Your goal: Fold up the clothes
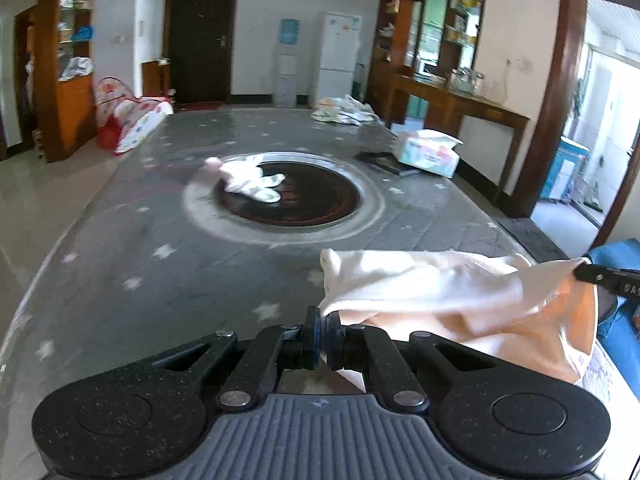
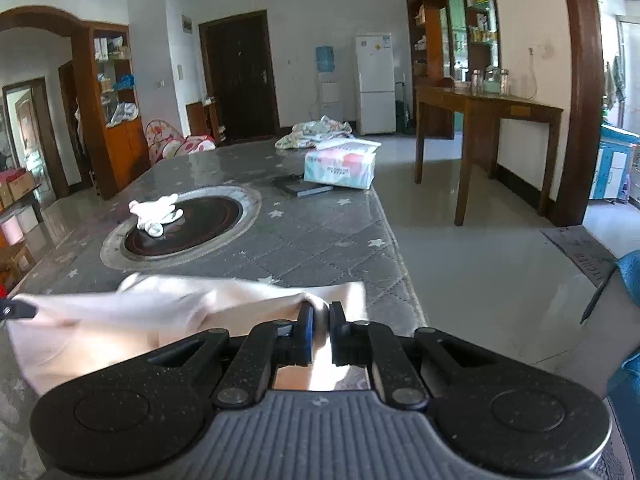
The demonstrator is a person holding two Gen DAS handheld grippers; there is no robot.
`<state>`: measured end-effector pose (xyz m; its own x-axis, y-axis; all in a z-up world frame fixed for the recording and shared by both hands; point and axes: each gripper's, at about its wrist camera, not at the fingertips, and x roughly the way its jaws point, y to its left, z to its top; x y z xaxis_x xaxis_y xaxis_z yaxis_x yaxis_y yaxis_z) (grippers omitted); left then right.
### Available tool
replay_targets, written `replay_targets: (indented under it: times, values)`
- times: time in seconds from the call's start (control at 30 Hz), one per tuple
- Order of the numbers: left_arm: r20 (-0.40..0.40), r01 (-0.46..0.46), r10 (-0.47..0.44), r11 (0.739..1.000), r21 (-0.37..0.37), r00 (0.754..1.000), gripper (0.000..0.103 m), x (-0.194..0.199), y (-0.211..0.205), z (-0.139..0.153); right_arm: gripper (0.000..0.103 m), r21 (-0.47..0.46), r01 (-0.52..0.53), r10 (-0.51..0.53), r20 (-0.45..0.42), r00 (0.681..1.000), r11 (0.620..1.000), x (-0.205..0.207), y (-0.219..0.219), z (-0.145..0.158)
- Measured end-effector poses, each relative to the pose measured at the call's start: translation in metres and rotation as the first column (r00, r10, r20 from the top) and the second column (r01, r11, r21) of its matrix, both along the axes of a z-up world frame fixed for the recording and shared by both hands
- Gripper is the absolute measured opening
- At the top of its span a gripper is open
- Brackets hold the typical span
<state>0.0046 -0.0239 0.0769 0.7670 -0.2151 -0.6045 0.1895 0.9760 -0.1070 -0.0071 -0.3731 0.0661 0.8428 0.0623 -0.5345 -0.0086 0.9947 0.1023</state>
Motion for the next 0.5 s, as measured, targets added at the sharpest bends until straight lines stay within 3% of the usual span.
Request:
replay_targets:
  times: [0.3,0.5]
  values:
    - [-0.01,-0.086,0.086,0.996,-0.016,0.996,0.003,-0.071,0.063,0.002,0.007,0.02,0.029,-0.029,-0.025,0.999,0.999,-0.049,-0.011,0.004]
    - [-0.108,-0.081,0.079,0.997,-0.018,0.991,0.007,-0.096,0.095,-0.012,0.007,-0.024,-0.004,0.001,-0.104,0.995,1.0,-0.068,-0.013,-0.006]
